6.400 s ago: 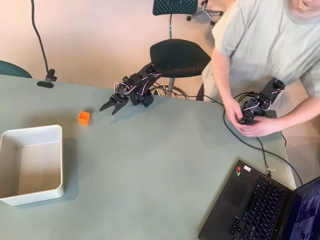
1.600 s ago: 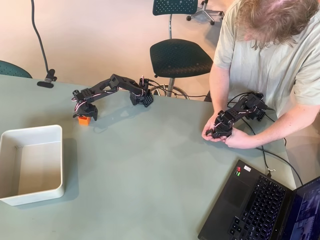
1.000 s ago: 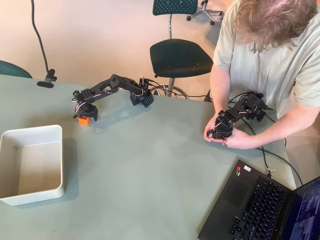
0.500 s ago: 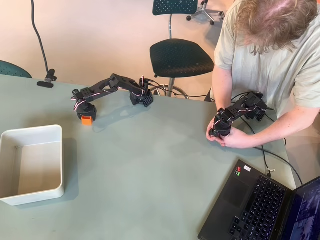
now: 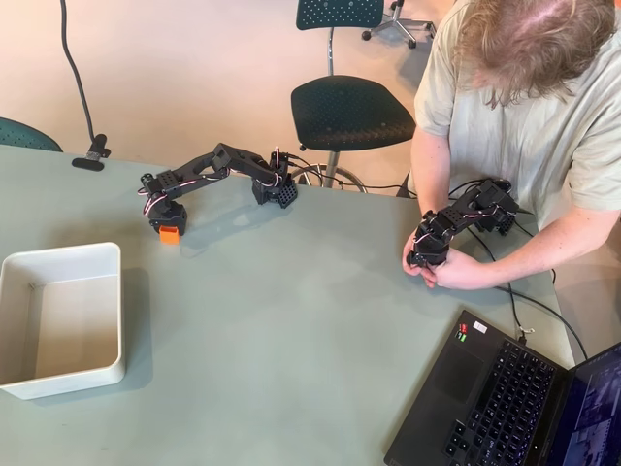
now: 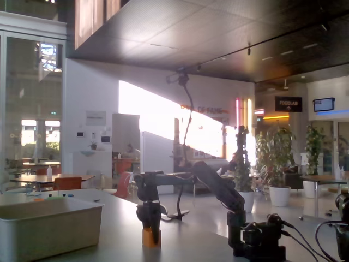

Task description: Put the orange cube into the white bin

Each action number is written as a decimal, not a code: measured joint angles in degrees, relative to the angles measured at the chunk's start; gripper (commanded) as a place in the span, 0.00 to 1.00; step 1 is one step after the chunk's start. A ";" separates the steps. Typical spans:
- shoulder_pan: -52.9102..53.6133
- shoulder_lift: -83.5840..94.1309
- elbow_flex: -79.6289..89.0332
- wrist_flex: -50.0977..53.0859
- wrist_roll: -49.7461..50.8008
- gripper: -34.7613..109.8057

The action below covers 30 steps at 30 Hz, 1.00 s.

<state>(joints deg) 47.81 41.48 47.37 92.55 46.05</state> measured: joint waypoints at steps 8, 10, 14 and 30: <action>0.00 0.00 -0.09 0.00 0.00 0.41; 0.00 0.00 -0.97 -0.35 0.00 0.41; 0.00 0.00 -5.54 -0.35 -0.09 0.41; 3.60 0.00 -25.93 0.09 -0.44 0.41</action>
<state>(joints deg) 51.42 41.48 21.45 92.64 45.62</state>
